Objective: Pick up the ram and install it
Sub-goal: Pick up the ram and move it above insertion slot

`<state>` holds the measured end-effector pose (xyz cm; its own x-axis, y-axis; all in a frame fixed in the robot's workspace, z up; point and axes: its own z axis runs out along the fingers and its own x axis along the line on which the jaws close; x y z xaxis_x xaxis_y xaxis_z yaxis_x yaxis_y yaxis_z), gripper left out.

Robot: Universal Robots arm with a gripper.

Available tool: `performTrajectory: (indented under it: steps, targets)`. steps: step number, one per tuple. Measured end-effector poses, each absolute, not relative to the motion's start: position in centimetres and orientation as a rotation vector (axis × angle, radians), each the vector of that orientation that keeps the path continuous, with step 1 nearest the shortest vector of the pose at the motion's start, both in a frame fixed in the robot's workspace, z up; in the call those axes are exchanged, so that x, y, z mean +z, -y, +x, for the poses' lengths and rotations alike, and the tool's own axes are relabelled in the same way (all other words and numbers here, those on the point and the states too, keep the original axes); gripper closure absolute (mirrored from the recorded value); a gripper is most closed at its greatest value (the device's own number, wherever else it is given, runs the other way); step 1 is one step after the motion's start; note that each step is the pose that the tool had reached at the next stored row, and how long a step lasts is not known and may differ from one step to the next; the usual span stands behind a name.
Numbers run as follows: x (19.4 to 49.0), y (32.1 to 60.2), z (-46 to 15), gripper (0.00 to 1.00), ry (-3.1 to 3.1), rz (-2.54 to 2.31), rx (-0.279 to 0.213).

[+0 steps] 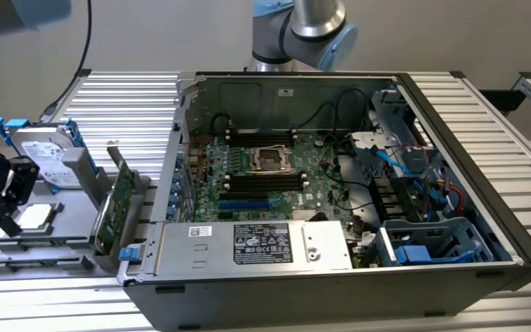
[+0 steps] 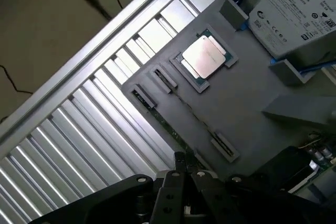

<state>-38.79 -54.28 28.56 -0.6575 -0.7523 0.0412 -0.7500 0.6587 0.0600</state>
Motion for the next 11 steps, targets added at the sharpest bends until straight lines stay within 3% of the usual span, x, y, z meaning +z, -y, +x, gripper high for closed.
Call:
performTrajectory:
  steps: [11]
  targets:
    - [27.86, 54.28, -38.79, 0.89, 2.684, 1.557, -0.025]
